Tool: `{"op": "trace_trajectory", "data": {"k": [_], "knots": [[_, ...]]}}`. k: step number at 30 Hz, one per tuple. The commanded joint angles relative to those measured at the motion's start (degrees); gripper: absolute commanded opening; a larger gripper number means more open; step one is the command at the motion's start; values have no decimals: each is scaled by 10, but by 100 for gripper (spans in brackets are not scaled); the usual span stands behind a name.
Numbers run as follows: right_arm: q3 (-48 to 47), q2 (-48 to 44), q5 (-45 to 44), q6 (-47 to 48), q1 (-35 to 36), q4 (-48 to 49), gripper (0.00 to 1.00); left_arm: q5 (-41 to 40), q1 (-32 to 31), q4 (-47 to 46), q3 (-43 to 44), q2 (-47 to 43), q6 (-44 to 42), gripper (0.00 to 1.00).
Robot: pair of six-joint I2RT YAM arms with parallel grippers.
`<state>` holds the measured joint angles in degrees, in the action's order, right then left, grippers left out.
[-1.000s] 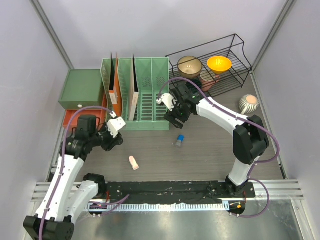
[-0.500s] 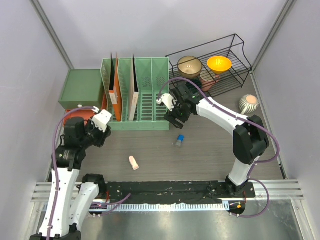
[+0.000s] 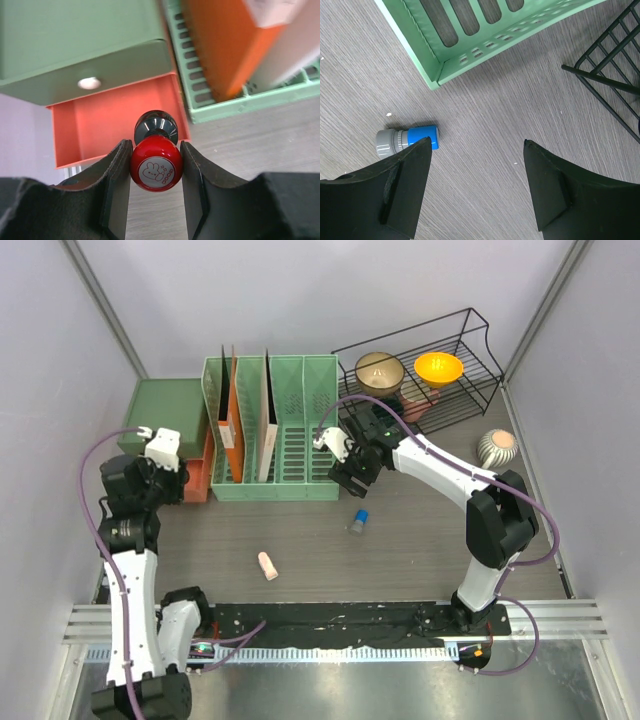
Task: Organize the desk
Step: Pick up the stationery from the center of the board, then place the stationery in the drawer.
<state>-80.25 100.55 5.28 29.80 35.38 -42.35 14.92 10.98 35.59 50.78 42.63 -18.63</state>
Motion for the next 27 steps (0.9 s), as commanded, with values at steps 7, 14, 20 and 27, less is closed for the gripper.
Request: {"op": "trace_trajectory", "data": {"k": [7,14,20,27], "knots": [[-25,2,0,5,-2,-2,78,66,104,-153,-10,61,16,0],[-25,3,-2,6,-3,-4,78,69,112,-192,-34,98,12,0],[-25,3,-1,7,-4,-5,78,71,123,-228,-46,127,12,0],[-25,1,1,7,-6,-4,78,80,131,-243,-49,168,7,1]]}}
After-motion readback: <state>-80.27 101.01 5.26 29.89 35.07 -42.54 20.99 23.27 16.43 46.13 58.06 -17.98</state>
